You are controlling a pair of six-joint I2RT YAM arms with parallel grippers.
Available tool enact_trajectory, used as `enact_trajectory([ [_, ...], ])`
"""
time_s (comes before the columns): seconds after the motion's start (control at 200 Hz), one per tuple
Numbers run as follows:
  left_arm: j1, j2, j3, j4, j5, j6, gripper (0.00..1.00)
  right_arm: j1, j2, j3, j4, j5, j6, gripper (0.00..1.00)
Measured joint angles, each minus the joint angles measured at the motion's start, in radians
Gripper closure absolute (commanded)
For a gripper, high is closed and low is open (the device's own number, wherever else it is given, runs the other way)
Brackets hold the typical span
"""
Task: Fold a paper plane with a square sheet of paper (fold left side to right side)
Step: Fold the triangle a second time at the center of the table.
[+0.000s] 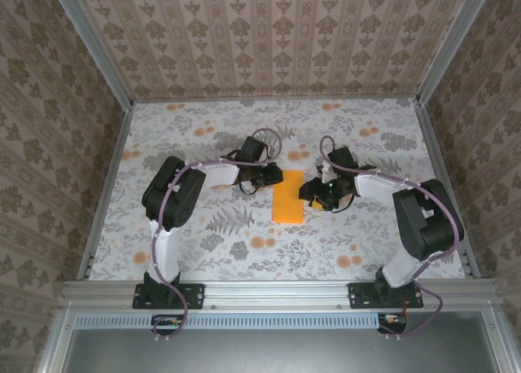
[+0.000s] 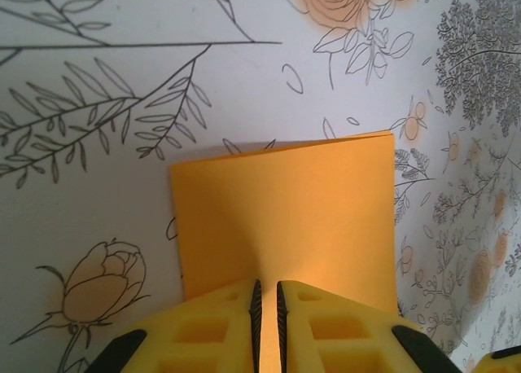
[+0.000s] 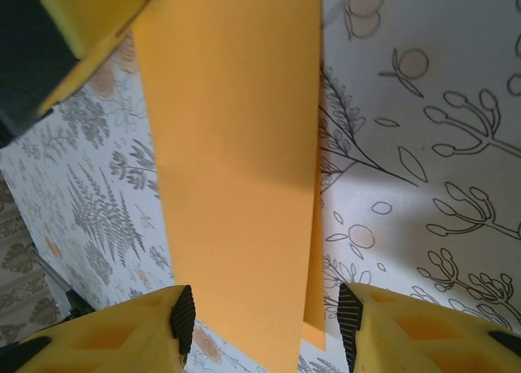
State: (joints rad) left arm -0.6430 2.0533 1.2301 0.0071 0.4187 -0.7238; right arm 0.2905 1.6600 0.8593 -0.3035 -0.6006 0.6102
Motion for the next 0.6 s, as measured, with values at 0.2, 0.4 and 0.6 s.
enact_trajectory([
  [0.2, 0.0, 0.0, -0.004, 0.008, 0.001, -0.007, 0.84, 0.009, 0.057, 0.0, 0.006, -0.04, 0.02, 0.53],
  [0.4, 0.0, 0.0, -0.004, 0.008, 0.001, -0.01, 0.84, 0.023, 0.077, 0.0, 0.03, -0.065, 0.043, 0.58],
  [0.6, 0.0, 0.0, -0.005, 0.012, 0.001, -0.009, 0.82, 0.024, 0.091, 0.004, 0.078, -0.07, 0.077, 0.62],
])
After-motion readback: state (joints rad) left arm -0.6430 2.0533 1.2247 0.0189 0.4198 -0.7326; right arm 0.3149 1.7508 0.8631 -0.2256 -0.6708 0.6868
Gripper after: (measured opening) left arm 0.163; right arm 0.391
